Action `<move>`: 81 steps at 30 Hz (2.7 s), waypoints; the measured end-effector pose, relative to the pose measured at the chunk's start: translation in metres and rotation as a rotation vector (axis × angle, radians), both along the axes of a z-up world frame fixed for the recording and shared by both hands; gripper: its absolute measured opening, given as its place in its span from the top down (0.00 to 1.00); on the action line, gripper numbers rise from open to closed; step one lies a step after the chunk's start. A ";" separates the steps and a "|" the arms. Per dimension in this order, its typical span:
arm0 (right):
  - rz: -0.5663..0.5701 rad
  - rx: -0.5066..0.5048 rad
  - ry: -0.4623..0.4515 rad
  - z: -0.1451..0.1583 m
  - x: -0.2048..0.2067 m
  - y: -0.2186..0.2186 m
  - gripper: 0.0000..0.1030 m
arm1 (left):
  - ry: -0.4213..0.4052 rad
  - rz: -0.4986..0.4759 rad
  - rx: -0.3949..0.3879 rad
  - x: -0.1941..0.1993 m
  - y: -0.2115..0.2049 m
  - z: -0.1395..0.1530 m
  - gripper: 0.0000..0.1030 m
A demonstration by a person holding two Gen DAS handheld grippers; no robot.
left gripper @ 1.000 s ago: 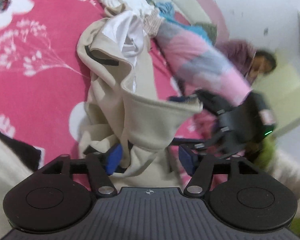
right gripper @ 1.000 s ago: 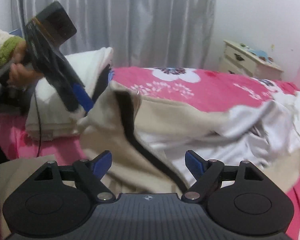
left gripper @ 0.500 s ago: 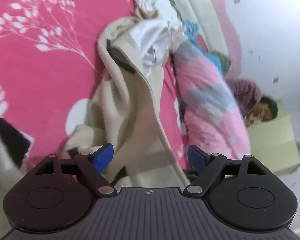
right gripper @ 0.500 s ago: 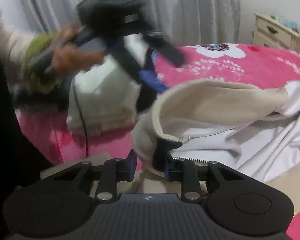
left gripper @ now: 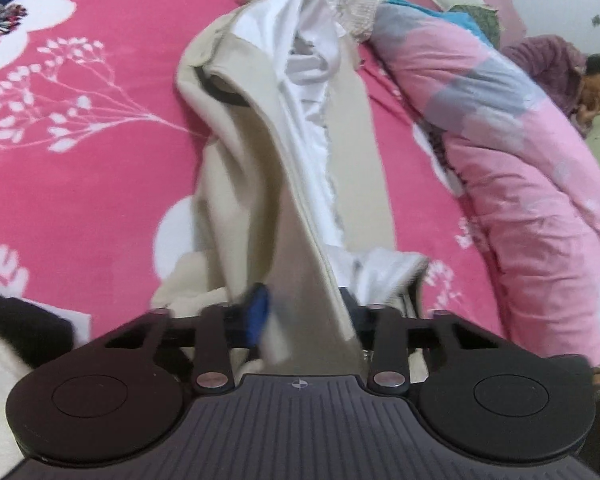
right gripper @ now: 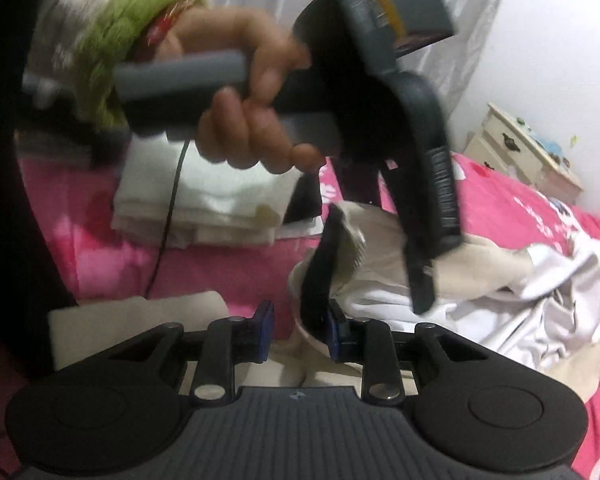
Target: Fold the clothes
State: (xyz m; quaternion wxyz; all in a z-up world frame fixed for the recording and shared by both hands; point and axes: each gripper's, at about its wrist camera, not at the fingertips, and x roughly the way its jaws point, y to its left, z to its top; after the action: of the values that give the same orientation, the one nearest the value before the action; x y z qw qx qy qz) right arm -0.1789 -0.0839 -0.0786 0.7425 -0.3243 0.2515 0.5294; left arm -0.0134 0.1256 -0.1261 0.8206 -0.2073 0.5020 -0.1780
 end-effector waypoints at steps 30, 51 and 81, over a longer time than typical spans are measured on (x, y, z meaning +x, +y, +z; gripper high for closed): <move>-0.506 -0.143 0.073 -0.031 0.210 0.021 0.84 | -0.371 -0.467 0.235 -0.077 -0.114 0.010 0.95; -0.725 -0.064 0.136 -0.038 0.242 0.035 0.89 | -0.389 -0.488 0.317 -0.083 -0.132 -0.004 0.94; -1.038 0.043 0.349 -0.042 0.222 -0.092 0.48 | -0.373 -0.503 0.361 -0.082 -0.141 -0.011 0.90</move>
State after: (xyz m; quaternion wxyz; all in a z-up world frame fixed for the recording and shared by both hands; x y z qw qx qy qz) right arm 0.0429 -0.1761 -0.1202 0.8599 -0.0495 0.4871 0.1446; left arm -0.0958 -0.0150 -0.1373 0.8520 0.1070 0.4023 -0.3175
